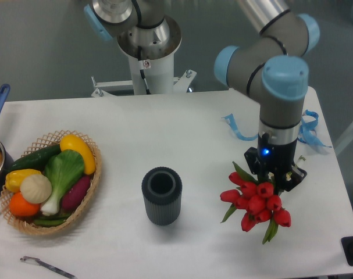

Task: Place the flowers on the table
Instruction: 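Carry the red tulips toward the table beside the black vase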

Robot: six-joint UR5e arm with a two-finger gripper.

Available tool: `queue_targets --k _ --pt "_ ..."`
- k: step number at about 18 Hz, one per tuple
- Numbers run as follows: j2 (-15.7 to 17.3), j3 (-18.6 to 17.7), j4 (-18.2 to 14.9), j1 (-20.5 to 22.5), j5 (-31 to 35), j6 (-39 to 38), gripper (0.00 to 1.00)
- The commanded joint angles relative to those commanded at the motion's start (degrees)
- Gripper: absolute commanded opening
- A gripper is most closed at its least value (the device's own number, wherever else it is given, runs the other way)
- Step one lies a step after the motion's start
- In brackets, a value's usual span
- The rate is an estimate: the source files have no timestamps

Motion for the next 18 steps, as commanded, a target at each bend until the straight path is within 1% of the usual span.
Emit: queue_targets --k 6,13,15,18 --pt "-3.69 -0.09 0.00 -2.81 6.85 -0.09 0.40" --pt "-6.16 0.09 0.09 -3.69 7.91 -0.61 0.40" --pt "-6.86 0.61 0.26 -4.04 7.82 -0.88 0.40" --pt "-7.74 1.22 0.26 -4.66 7.47 -3.42 0.41"
